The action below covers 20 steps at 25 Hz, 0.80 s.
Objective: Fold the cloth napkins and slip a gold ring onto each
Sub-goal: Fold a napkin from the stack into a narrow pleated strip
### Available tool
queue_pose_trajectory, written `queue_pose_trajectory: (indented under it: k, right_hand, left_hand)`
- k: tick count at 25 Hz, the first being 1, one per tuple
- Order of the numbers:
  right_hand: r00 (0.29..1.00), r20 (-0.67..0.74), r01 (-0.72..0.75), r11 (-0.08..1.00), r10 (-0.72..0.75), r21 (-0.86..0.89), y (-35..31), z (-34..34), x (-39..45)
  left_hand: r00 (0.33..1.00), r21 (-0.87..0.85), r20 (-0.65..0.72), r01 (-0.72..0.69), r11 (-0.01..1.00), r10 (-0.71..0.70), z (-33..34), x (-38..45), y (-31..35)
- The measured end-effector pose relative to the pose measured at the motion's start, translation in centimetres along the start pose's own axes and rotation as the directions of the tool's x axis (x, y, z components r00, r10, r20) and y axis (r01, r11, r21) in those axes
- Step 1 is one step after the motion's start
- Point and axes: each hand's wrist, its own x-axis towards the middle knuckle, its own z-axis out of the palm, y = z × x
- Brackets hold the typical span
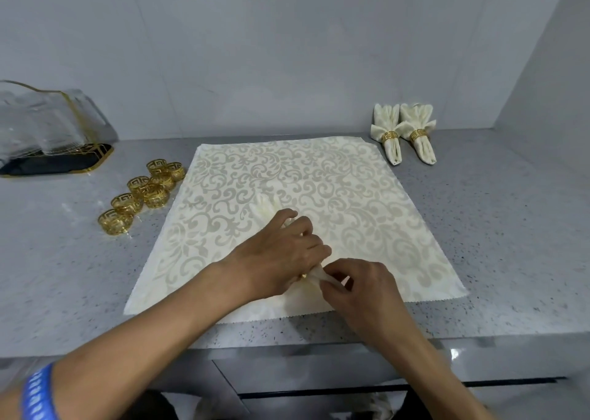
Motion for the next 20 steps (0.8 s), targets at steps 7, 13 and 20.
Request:
queue_pose_trajectory:
  k: [7, 13, 20]
  right_hand:
    - [0.997, -0.074, 0.021, 0.998, -0.025, -0.059, -1.2, 0.4, -0.7]
    - [0.994, -0.096, -0.059, 0.998, 0.058, -0.006, -2.1, 1.0, -1.5]
    - [0.987, -0.157, -0.037, 0.988, 0.014, -0.149, -2.4, 2.1, -1.8]
  left_hand:
    - [0.999, 0.040, -0.013, -0.047, 0.998, 0.047, -0.5, -0.2, -1.3]
    - [0.989, 0.160, -0.059, -0.125, 0.979, 0.136, 0.2, -0.8, -1.3]
    - [0.853, -0.352, -0.183, 0.407, 0.843, -0.489, 1.2, -4.0, 0.7]
